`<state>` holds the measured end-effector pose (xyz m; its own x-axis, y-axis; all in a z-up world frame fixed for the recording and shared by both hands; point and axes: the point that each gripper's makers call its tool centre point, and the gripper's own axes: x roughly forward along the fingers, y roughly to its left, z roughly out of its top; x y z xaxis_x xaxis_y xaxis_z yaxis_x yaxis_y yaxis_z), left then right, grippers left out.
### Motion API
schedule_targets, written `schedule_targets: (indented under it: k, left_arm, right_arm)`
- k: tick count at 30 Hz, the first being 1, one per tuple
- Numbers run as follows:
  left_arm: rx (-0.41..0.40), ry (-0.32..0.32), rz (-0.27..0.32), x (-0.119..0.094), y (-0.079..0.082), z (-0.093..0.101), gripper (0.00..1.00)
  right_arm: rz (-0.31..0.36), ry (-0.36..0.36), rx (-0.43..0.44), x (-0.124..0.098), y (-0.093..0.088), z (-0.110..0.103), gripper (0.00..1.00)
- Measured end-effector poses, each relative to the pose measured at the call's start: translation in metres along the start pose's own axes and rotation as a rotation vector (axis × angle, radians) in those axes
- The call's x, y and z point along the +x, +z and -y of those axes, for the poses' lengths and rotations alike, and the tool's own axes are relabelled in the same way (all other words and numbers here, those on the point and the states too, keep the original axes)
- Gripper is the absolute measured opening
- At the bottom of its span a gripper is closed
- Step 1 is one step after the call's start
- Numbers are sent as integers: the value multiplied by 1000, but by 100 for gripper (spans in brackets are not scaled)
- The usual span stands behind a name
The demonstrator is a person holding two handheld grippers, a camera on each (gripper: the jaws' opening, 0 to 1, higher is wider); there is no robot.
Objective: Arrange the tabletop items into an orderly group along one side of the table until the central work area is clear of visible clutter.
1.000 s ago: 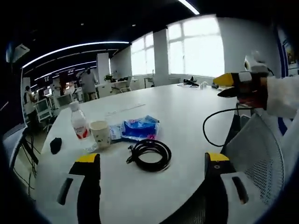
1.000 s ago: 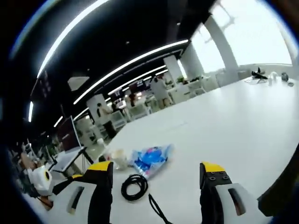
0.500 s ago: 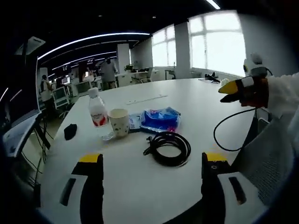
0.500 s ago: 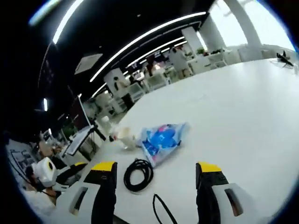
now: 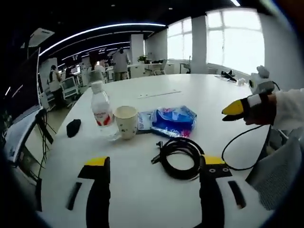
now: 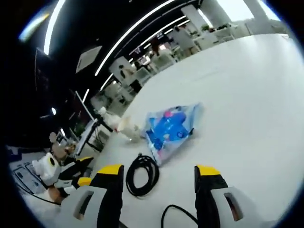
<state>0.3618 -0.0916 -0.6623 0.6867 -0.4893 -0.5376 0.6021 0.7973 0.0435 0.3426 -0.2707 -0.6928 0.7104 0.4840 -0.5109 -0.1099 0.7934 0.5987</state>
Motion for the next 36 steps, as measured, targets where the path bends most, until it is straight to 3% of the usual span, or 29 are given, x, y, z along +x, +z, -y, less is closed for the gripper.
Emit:
schedule_targets:
  k: [3,6,10,13,16,19,21,28,30,32,34,36]
  left_arm:
    - [71,3,-88,21,4,-2,59]
    - [98,1,-93,49,18,-4,52]
    - [76,-5,-96,78,30,-7,46]
    - [108,-42,-106,99,37,0,47]
    - [153,-70,-107,113,43,4,46]
    - [187,-52,-149,130,42,-1,38]
    - [198,-47,-148,141,45,-4,34]
    - [168,-43,-192,165,39,-18,32]
    - [198,-32,-235,167,32,-21,30]
    - [191,-29,-235,169,34,-21,28]
    - [111,-44,-205,172,39,-15,28]
    - [109,-55,-214,175,38,-12,28]
  right_arm:
    - [-22,24,24,11,-2,-3,57]
    - [-32,36,39,19,-1,-6,54]
    - [-57,53,30,33,-1,-9,52]
    - [-75,42,24,42,-1,-5,50]
    - [-75,25,59,47,-1,1,48]
    - [-92,-2,127,55,-6,9,46]
    - [-101,18,135,61,-7,8,47]
    - [-122,12,120,70,-13,6,45]
    - [-124,2,127,73,-15,9,44]
    - [-118,-7,142,75,-15,12,41]
    - [-106,-5,149,77,-12,13,38]
    - [-100,-15,155,78,-11,15,36]
